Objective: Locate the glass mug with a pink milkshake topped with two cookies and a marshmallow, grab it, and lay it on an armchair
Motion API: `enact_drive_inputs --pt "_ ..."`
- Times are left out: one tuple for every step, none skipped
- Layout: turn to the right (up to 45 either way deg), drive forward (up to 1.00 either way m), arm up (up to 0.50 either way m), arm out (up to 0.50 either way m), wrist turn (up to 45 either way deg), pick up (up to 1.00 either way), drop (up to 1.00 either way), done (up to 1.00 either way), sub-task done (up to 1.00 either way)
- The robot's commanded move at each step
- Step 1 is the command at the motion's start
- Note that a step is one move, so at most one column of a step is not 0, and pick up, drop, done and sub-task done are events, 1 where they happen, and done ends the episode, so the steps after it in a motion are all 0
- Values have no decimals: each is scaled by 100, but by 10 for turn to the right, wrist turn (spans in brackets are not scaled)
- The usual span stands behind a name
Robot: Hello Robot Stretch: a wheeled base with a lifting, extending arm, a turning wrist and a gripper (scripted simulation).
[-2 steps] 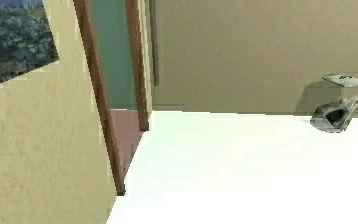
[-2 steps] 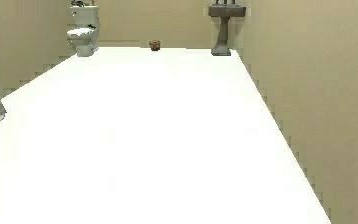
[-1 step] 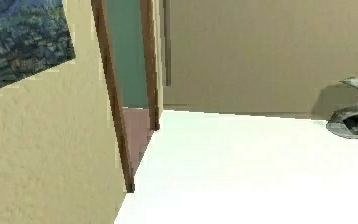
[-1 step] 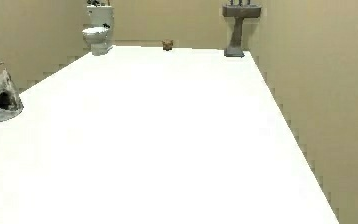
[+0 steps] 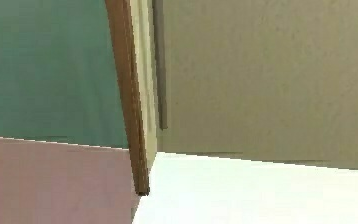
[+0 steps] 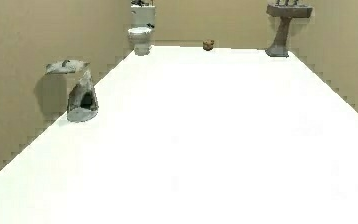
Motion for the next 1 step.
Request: enact_drive_inputs --pt "0 40 0 0 0 0 0 0 0"
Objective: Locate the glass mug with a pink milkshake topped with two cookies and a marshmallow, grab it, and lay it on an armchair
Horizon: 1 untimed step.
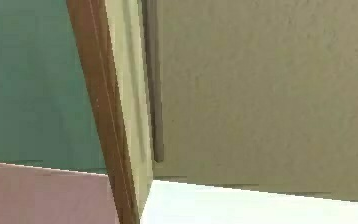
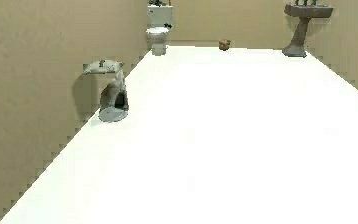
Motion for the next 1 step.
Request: enact_drive_inputs --pt "450 0 0 0 0 0 0 0 0"
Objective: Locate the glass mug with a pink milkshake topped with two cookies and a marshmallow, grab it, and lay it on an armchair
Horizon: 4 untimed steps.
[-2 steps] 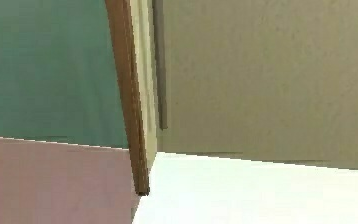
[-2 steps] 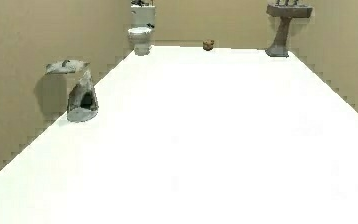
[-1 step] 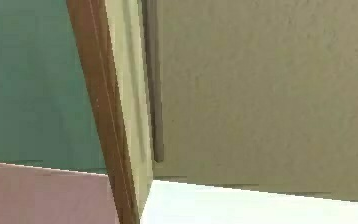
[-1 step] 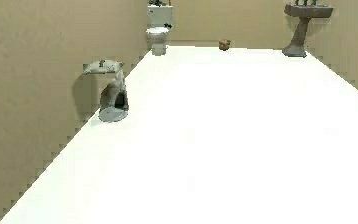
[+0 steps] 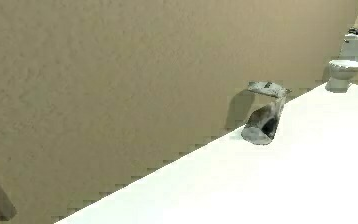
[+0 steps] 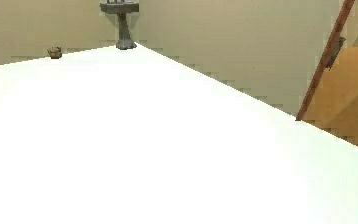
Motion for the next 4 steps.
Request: enact_drive_inputs --pt "90 0 0 0 0 0 0 0 0" --pt "0 30 0 0 0 0 0 0 0" --pt "-450 0 0 0 0 0 0 0 0" --pt "-450 0 0 0 0 0 0 0 0"
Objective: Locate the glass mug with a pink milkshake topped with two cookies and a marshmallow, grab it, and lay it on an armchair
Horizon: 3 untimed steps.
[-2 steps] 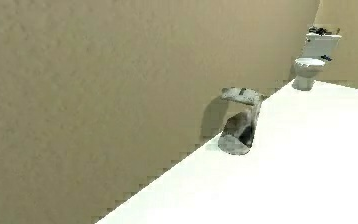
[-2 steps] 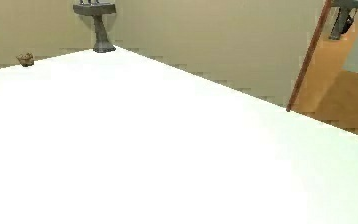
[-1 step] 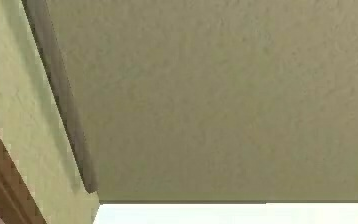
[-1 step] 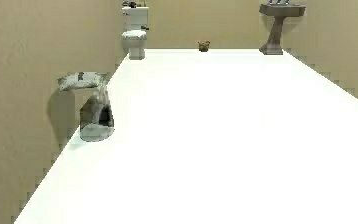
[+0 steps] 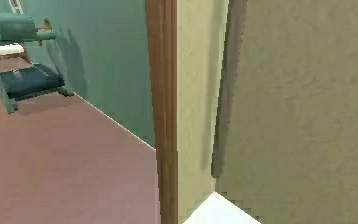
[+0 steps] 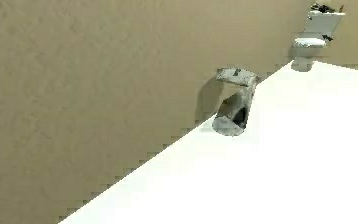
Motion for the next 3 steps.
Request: enact_drive_inputs --pt "-450 0 0 0 0 0 0 0 0" --pt "0 100 0 0 0 0 0 0 0" --pt "0 70 0 0 0 0 0 0 0"
